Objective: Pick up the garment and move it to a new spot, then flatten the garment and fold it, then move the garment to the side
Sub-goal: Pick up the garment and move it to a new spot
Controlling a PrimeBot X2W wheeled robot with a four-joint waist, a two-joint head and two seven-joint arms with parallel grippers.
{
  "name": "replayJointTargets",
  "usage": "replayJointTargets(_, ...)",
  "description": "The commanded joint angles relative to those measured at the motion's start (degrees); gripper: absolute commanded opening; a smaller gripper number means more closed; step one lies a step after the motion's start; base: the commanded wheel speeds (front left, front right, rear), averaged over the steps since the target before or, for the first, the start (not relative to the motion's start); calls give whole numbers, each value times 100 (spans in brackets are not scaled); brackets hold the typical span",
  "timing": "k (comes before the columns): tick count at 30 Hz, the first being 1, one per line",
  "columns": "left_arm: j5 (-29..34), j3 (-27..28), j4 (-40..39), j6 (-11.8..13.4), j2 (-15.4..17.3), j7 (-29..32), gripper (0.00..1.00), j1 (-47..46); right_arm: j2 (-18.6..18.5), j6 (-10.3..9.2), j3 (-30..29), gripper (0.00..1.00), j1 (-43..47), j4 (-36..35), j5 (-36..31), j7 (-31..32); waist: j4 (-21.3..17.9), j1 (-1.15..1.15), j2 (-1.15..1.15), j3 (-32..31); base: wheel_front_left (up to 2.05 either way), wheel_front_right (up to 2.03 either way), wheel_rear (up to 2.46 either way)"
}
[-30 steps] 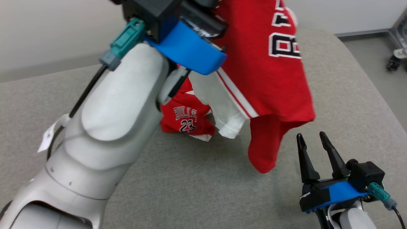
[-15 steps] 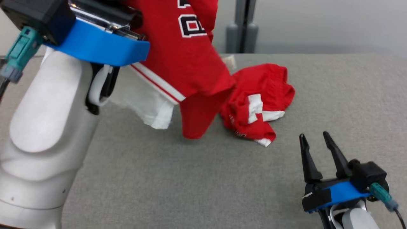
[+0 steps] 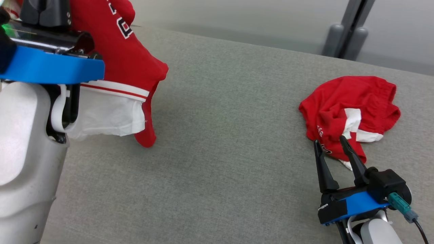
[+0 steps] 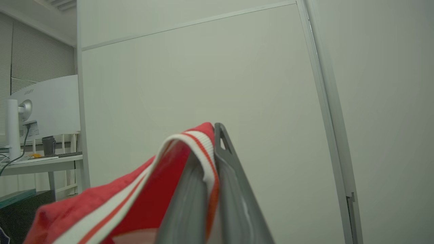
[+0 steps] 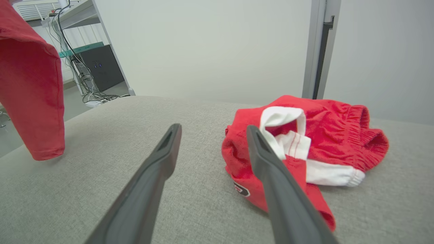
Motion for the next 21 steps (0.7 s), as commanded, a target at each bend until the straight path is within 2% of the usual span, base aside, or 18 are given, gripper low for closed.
replayJointTargets(1,-44,79,-14,46,39,-12,0,137,-33,1,23,100,-55,-5,-51,-22,246,0,0,146,0,0,0)
replayJointTargets(5,-99,257,18,85,108,-15,0,321,-35,1,34,100,-95,-11,-106,-22,417,0,0,168,0,0,0)
replayJointTargets(10,-121,536,77,96,177,-16,0,453,-34,1,103,100,-116,-79,-167,-22,425,0,0,234,0,0,0)
replayJointTargets(15,-86,821,142,47,342,-17,0,185,-34,1,162,100,-188,-279,-260,-22,248,0,0,387,0,0,0)
replayJointTargets(21,-70,1194,443,-39,765,-17,0,-472,-35,1,210,100,-288,-598,-415,-21,-152,0,0,687,0,0,0)
